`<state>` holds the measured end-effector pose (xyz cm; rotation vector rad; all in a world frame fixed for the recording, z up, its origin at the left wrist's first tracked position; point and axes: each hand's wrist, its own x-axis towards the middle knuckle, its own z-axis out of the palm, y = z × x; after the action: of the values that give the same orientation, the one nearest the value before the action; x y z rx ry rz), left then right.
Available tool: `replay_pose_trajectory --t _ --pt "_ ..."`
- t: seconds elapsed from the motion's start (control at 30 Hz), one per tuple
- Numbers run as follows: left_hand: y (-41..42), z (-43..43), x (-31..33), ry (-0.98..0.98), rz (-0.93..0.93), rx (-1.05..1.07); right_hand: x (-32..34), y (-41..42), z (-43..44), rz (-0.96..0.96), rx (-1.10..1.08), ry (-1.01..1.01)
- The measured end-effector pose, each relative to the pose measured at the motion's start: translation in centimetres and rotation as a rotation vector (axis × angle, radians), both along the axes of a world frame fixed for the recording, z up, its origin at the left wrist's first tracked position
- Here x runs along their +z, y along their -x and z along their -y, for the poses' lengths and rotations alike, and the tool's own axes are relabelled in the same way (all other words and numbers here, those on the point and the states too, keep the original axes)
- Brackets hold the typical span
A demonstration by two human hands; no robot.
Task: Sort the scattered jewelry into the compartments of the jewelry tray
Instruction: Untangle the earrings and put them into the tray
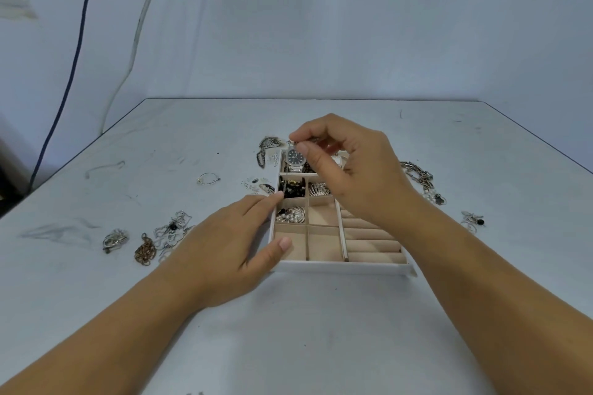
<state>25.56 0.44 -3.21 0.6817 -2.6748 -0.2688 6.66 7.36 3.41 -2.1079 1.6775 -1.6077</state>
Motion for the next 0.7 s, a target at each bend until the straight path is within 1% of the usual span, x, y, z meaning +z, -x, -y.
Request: replay_pose_trajectory --t 0.1,0.4,0.47,0.7 --pt "0.0 0.1 -0.1 -0.005 0.006 0.003 -1.1 0.1 0.1 -0.014 0.002 -0.046" --pt "0.0 0.2 -0.2 -0.031 -0.004 -0.002 -3.3 0.8 -0.3 -0.142 -0.016 -0.386" --pt "0.0 0.2 -0.2 -0.032 -0.002 0.001 -3.6 0.9 -0.1 -0.175 -0.030 -0.412" --pt "-0.1 0.1 -0.2 -0.040 -0.004 0.002 -4.2 1.0 0.5 -0.429 0.000 -0.449"
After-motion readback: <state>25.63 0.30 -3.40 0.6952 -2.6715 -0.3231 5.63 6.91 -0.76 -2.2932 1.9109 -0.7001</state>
